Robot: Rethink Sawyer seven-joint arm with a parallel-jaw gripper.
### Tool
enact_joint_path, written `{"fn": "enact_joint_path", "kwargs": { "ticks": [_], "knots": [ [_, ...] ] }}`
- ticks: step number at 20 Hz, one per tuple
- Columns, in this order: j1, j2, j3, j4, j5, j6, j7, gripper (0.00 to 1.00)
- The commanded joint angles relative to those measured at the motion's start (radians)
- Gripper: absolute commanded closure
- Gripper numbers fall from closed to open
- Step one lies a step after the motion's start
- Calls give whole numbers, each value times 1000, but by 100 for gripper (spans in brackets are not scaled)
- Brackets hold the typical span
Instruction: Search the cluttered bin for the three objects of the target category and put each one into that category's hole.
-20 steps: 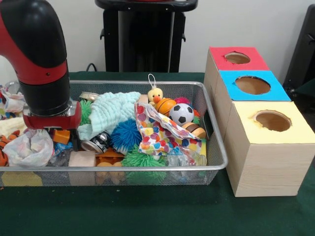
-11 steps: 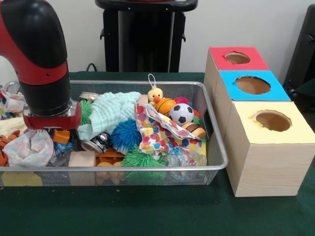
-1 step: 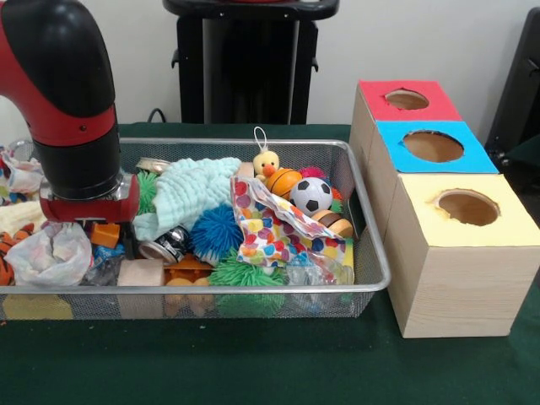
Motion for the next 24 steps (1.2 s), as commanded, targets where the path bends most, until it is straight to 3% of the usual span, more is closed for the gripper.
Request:
{"fn": "enact_joint_path", "kwargs": {
  "ticks": [1,24],
  "knots": [
    [-1,73,6,24,-50,-54,-88,0],
    [2,72,1,34,-68,-93,-78,0]
  ]
}}
